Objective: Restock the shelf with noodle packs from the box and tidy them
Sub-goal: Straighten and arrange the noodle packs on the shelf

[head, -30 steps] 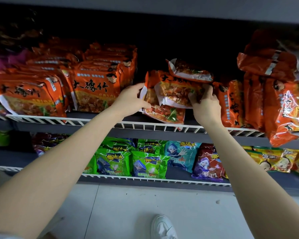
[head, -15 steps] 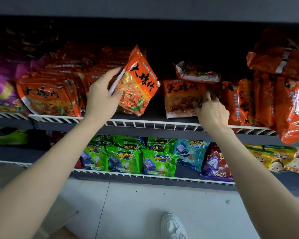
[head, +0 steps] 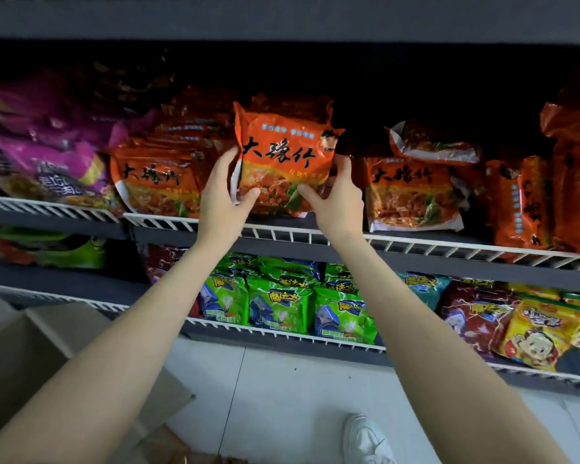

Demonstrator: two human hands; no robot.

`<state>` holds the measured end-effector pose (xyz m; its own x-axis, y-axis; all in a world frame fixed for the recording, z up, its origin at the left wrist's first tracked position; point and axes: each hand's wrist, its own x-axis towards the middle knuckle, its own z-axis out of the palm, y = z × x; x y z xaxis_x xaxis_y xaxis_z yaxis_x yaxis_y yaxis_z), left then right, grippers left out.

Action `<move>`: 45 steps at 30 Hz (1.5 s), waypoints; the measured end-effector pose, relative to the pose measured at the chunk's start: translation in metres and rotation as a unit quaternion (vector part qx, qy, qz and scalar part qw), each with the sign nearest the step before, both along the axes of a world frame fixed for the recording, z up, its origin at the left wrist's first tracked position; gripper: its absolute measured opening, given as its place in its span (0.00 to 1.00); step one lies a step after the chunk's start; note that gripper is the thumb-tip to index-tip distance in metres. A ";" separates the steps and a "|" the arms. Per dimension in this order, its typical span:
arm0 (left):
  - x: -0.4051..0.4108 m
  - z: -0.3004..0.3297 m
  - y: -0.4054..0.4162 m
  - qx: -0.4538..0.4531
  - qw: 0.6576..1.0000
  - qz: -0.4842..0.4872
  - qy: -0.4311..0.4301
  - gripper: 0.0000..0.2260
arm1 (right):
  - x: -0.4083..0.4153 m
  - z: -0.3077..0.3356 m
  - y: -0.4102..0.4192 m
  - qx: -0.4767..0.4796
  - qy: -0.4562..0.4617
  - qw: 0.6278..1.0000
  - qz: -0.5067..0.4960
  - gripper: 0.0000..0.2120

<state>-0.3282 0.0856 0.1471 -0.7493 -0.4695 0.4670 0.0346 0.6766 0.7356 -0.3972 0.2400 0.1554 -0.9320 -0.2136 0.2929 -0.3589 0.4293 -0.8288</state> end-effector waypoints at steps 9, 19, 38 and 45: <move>0.012 -0.017 -0.012 -0.249 0.957 0.140 0.059 0.33 | 0.013 -0.025 -0.020 0.203 0.082 0.976 -0.005 0.31; -0.019 0.004 -0.008 -0.381 0.913 0.034 -0.139 0.33 | 0.005 -0.015 -0.002 0.154 0.078 0.982 0.081 0.23; -0.089 0.007 0.126 -0.230 0.966 -0.096 -0.062 0.26 | -0.119 0.021 0.155 0.480 0.234 0.838 -0.110 0.33; -0.113 -0.002 0.120 0.047 0.983 -0.110 -0.138 0.25 | -0.115 0.013 0.144 0.464 0.418 0.762 -0.174 0.18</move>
<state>-0.4413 0.2058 0.1452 -0.9297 -0.3133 0.1938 -0.0377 0.6043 0.7959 -0.5120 0.3839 0.1686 -0.5506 -0.4719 0.6886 -0.3253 0.8810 0.3436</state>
